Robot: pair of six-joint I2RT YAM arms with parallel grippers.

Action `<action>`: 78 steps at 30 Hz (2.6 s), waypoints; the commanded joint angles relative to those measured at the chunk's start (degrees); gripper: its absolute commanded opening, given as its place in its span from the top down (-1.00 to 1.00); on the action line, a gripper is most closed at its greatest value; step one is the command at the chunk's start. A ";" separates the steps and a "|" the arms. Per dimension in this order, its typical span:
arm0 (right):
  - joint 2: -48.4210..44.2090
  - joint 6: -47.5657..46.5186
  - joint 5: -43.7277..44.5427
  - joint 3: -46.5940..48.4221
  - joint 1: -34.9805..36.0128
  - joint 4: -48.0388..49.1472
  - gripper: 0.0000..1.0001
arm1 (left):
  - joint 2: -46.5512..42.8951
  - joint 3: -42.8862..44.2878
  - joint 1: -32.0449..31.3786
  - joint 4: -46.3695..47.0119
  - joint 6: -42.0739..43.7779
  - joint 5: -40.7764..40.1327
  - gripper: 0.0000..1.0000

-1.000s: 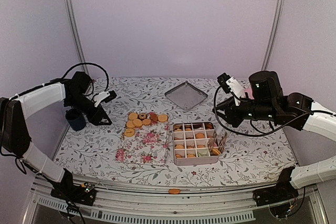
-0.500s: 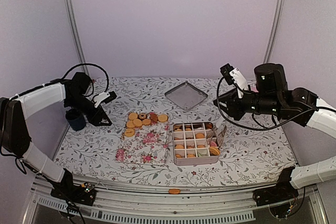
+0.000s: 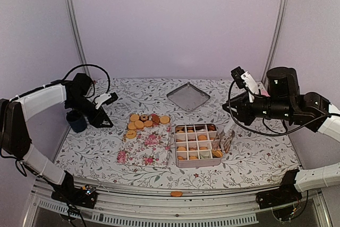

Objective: Pack the cookies
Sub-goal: Adjust the fake cookies on the plate, then place the clamp on the plate.

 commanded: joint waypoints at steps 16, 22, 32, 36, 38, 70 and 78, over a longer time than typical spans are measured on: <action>-0.50 0.55 2.90 -0.23 -0.38 -2.97 1.00 | -0.49 0.10 0.48 -0.82 0.68 1.03 -0.04; 0.65 0.32 4.05 -1.11 -0.42 -3.06 1.00 | -0.62 -0.11 0.50 -0.81 0.76 0.88 -0.04; 4.06 -0.69 5.92 -1.34 -0.44 -3.43 1.00 | -0.36 -0.17 0.51 -0.54 0.67 1.14 -0.04; 5.08 -1.22 6.19 -1.09 -0.71 -3.32 1.00 | -0.44 -0.38 0.50 -0.44 0.63 1.30 -0.04; 5.22 -1.37 5.99 -0.80 -0.94 -3.19 1.00 | -0.52 -0.43 0.54 -0.39 0.68 1.40 -0.04; 52.84 32.31 -18.42 23.21 -0.70 39.38 0.90 | -4.04 -4.15 0.53 2.74 0.35 7.00 -0.52; 61.28 42.75 -15.30 26.68 -0.75 37.11 0.46 | -3.25 -5.67 0.46 4.74 -0.14 6.50 -0.51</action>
